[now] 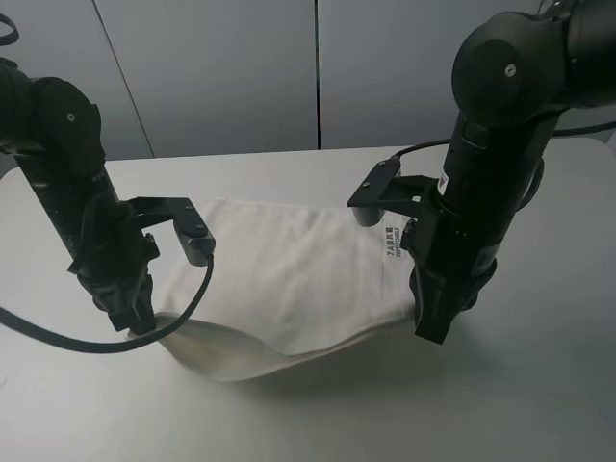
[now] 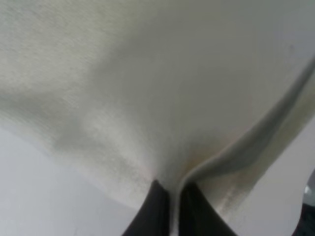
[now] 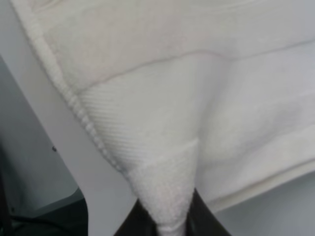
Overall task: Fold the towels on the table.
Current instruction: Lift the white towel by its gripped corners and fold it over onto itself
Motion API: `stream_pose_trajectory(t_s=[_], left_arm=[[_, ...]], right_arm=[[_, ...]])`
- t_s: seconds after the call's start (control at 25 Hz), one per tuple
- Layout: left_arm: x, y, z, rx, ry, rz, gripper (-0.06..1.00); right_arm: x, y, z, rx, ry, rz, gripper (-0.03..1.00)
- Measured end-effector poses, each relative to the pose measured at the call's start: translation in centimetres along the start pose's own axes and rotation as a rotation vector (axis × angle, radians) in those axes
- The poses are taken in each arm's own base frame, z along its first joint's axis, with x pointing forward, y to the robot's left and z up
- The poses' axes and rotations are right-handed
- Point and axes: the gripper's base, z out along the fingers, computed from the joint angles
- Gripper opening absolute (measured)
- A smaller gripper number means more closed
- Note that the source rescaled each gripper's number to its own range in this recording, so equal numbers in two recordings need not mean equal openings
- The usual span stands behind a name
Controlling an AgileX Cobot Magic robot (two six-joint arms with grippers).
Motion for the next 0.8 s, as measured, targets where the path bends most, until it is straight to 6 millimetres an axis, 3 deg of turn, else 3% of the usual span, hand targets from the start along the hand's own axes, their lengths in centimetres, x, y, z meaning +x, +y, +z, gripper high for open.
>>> stream_pose_trajectory(t_s=[0.24, 0.56, 0.8], left_arm=[[-0.4, -0.1, -0.4, -0.004, -0.062, -0.079, 0.0], [-0.1, -1.6, -5.5, -0.105, -0.296, -0.095, 0.0], [0.5, -1.4, -6.1, -0.164, -0.281, -0.154, 0.0]], right_arm=[[0.0, -0.2, -0.3, 0.038, -0.026, 0.066, 0.04], [-0.3, -0.5, -0.3, 0.063, -0.057, 0.162, 0.04], [-0.5, -0.7, -0.4, 0.078, -0.081, 0.25, 0.04]])
